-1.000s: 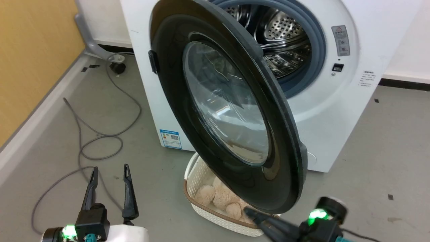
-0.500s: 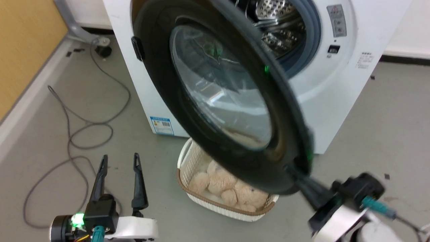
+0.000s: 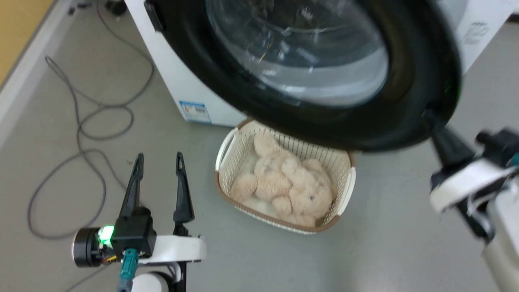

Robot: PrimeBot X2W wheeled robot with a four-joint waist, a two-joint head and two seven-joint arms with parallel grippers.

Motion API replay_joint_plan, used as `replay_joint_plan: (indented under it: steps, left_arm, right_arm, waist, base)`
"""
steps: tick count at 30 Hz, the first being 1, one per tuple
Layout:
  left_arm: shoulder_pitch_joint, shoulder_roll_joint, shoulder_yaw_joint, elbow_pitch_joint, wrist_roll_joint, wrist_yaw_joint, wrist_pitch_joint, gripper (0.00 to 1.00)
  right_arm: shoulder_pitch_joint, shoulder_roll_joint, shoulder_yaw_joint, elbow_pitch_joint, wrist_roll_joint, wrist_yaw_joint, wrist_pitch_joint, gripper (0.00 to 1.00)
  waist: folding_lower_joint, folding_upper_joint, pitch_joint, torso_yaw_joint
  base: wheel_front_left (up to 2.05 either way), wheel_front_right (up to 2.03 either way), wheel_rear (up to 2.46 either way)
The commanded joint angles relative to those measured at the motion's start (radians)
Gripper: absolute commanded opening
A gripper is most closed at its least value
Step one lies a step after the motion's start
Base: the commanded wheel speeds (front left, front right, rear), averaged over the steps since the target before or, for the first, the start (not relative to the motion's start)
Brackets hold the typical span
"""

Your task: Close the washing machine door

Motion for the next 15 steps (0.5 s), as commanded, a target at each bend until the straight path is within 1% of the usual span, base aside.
replay_joint_plan:
  steps: [1, 10, 15]
  left_arm:
    - [-0.022, 0.000, -0.003, -0.006, -0.006, 0.007, -0.004, 1.00]
    - [-0.094, -0.003, -0.036, -0.016, -0.026, 0.030, -0.004, 1.00]
    - [-0.115, -0.003, -0.057, -0.021, -0.042, 0.051, -0.004, 1.00]
  right_arm:
    - [-0.045, -0.006, -0.018, 0.023, -0.002, -0.002, -0.003, 0.00]
    - [-0.297, -0.034, -0.046, 0.202, -0.029, -0.002, -0.003, 0.00]
    - [-0.391, -0.051, -0.065, 0.274, -0.044, -0.002, -0.003, 0.00]
  waist:
    - [-0.0001, 0.0000, 0.040, 0.013]
    - [-0.0001, 0.0000, 0.154, 0.052]
    - [-0.0001, 0.0000, 0.188, 0.072]
  base:
    - [0.00, 0.00, 0.00]
    - [0.00, 0.00, 0.00]
    - [0.00, 0.00, 0.00]
